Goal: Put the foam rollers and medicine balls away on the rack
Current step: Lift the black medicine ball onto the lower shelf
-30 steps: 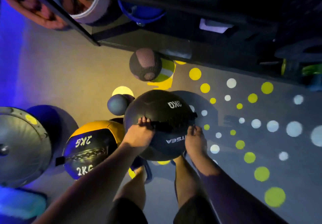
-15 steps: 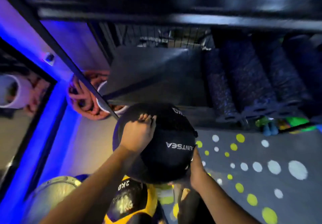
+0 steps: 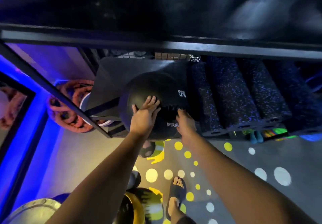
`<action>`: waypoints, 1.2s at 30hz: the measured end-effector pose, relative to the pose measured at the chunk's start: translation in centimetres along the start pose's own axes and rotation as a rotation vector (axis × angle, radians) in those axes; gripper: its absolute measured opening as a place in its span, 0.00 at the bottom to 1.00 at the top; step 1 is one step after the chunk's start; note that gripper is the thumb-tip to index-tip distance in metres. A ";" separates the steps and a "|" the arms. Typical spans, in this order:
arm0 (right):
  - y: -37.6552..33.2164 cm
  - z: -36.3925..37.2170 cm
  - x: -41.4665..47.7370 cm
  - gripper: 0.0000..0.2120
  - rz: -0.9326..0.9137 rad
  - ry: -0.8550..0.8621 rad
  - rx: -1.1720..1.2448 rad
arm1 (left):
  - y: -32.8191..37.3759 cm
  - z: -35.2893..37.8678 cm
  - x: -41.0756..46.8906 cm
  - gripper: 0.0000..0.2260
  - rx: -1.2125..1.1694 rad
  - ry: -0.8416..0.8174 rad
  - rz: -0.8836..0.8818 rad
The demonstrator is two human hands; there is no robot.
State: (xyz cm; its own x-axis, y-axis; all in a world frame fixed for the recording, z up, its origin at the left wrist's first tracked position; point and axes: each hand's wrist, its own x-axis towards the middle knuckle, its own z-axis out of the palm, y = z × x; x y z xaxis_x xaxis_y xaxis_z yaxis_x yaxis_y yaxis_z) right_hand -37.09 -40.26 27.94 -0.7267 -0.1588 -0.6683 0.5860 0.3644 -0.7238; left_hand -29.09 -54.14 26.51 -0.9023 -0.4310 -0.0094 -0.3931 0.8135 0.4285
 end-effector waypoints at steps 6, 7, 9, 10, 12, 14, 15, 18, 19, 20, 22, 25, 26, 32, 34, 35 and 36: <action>-1.8 -2.8 3.7 0.27 -0.260 -0.185 -0.635 | 1.8 0.5 3.7 0.28 0.011 -0.078 -0.059; -1.9 -3.2 4.7 0.27 -0.240 -0.197 -0.666 | 2.1 0.4 4.3 0.29 -0.011 -0.057 -0.133; -2.4 -3.9 6.3 0.26 -0.188 -0.193 -0.710 | 2.6 0.4 5.5 0.35 -0.114 -0.001 -0.367; -2.8 -4.3 6.7 0.25 -0.178 -0.184 -0.728 | 2.8 0.3 6.1 0.41 -0.191 0.016 -0.516; -3.4 -5.3 7.5 0.24 -0.186 -0.132 -0.743 | 2.5 -0.3 6.8 0.52 -0.324 -0.011 -0.697; -4.2 -6.5 8.3 0.24 -0.163 -0.081 -0.728 | 1.7 -0.7 7.1 0.53 -0.357 -0.064 -0.663; -4.7 -7.0 8.6 0.24 -0.159 -0.068 -0.701 | 1.6 -0.9 7.3 0.53 -0.353 -0.079 -0.627; -6.1 -8.4 8.9 0.23 -0.170 -0.002 -0.650 | 3.5 -0.5 8.9 0.48 -0.234 -0.115 -0.500; -6.5 -8.8 9.0 0.23 -0.179 0.013 -0.660 | 5.0 0.0 9.7 0.45 -0.177 -0.135 -0.438; -6.9 -9.2 9.0 0.23 -0.192 0.028 -0.685 | 6.7 0.5 10.6 0.43 -0.126 -0.154 -0.372; -7.5 -10.0 8.9 0.23 -0.201 0.064 -0.742 | 9.8 1.5 12.1 0.41 -0.048 -0.197 -0.260; -7.8 -11.1 8.7 0.24 -0.182 0.129 -0.744 | 10.7 1.3 14.2 0.42 0.057 -0.286 -0.166; -7.6 -11.4 8.7 0.24 -0.162 0.144 -0.748 | 9.9 0.8 14.7 0.41 0.094 -0.305 -0.116; -6.2 -11.6 8.2 0.25 -0.032 0.199 -0.757 | 7.6 0.7 14.4 0.45 0.209 -0.322 0.062; -5.9 -11.6 7.7 0.26 -0.014 0.210 -0.734 | 8.9 1.5 13.2 0.46 0.220 -0.351 0.093; -5.9 -11.7 7.5 0.26 -0.007 0.214 -0.731 | 9.6 1.9 12.7 0.46 0.224 -0.365 0.109; -5.9 -11.9 7.4 0.26 -0.005 0.216 -0.732 | 10.2 2.4 12.4 0.46 0.232 -0.374 0.120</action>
State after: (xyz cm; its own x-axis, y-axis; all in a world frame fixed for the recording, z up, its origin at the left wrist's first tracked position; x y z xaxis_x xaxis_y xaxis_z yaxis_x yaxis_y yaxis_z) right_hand -50.21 -32.67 29.29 -0.8268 -0.0065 -0.5624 0.2499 0.8916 -0.3777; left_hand -44.72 -50.24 28.65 -0.9289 -0.1927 -0.3162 -0.2730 0.9333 0.2333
